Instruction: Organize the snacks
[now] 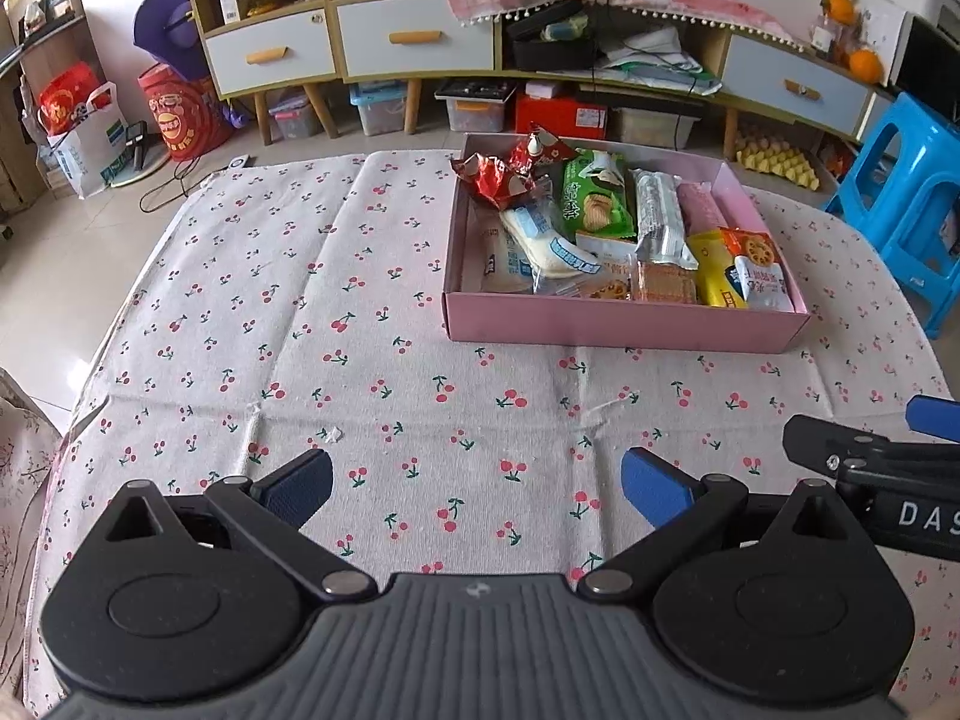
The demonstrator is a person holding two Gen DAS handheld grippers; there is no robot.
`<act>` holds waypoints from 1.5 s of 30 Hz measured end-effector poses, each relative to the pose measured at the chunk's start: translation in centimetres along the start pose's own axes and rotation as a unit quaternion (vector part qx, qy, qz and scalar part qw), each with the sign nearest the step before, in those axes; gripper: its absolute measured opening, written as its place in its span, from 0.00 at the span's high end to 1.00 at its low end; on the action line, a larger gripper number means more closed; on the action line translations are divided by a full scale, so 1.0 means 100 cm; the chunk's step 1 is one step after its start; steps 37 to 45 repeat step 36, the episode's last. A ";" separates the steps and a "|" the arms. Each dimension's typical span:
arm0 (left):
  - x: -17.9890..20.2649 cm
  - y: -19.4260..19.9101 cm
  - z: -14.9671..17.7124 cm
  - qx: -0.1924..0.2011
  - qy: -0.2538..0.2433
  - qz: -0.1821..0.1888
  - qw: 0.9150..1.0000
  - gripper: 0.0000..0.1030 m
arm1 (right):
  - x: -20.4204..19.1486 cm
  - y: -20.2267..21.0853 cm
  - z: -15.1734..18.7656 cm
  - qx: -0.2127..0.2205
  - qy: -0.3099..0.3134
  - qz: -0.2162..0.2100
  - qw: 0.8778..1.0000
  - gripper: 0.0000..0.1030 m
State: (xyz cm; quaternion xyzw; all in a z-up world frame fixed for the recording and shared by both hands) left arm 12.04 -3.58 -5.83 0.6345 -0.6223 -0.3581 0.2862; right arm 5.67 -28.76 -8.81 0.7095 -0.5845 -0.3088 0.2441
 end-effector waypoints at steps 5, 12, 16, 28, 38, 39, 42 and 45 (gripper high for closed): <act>0.000 -0.001 0.000 0.001 0.000 -0.004 1.000 0.00 | 0.001 0.002 -0.001 0.002 -0.004 -0.001 1.000 0.05; -0.001 -0.001 0.000 0.002 -0.003 -0.010 1.000 0.00 | 0.001 0.003 -0.001 0.002 -0.003 -0.004 1.000 0.05; -0.002 -0.001 0.000 -0.001 -0.002 -0.010 1.000 0.00 | 0.000 0.003 -0.001 0.003 -0.003 -0.003 1.000 0.05; -0.002 0.001 -0.001 0.003 -0.005 -0.007 1.000 0.00 | -0.001 0.002 -0.001 0.000 -0.001 -0.003 1.000 0.05; -0.001 0.000 0.000 0.001 -0.009 -0.006 1.000 0.00 | -0.001 0.002 -0.001 0.001 -0.002 -0.002 1.000 0.05; -0.001 0.000 0.000 0.001 -0.009 -0.006 1.000 0.00 | -0.001 0.002 -0.001 0.001 -0.002 -0.002 1.000 0.05; -0.001 0.000 0.000 0.001 -0.009 -0.006 1.000 0.00 | -0.001 0.002 -0.001 0.001 -0.002 -0.002 1.000 0.05; -0.001 0.000 0.000 0.001 -0.009 -0.006 1.000 0.00 | -0.001 0.002 -0.001 0.001 -0.002 -0.002 1.000 0.05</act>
Point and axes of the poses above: each gripper's, at about its wrist camera, not at the fingertips, and y roughly against the way its jaws point, x to its right, z to its underside, the point moved 8 cm from there along -y, roughly the way its jaws point, and after that the axes turned 4 degrees about -z, right-handed, at the moved point
